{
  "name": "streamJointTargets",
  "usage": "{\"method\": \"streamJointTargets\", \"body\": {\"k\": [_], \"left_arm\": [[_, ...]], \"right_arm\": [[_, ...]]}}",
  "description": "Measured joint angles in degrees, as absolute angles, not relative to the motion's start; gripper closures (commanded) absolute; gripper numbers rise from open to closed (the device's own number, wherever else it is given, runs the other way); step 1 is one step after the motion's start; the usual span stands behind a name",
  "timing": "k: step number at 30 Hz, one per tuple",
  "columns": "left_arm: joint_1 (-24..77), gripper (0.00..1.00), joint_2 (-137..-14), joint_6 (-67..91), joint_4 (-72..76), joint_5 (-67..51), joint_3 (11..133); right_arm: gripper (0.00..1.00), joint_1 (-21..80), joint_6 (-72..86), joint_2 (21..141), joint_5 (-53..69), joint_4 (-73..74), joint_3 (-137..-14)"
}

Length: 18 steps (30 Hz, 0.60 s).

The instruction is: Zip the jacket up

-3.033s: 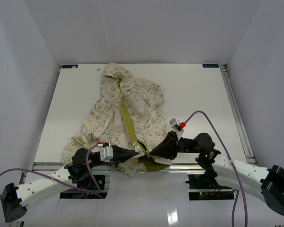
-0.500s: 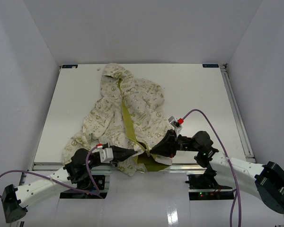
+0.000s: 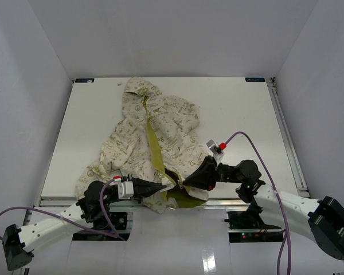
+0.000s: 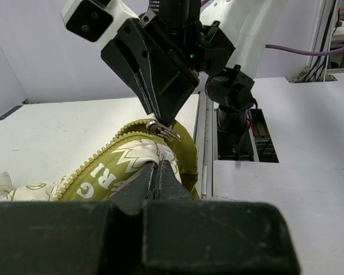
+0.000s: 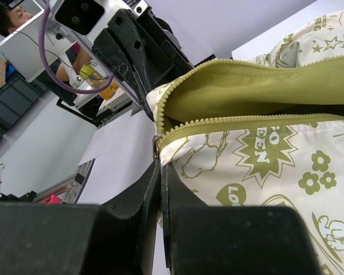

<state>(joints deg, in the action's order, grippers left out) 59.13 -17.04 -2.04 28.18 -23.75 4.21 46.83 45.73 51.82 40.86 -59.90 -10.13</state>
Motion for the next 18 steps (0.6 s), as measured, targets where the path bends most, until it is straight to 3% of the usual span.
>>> {"method": "streamJointTargets", "body": {"k": [18], "left_arm": [[59.13,1.00,-18.67,-1.89,29.93,-24.67,4.21]], "right_arm": [[0.92,46.50,49.54,55.94,43.55,-67.13,-9.41]]}}
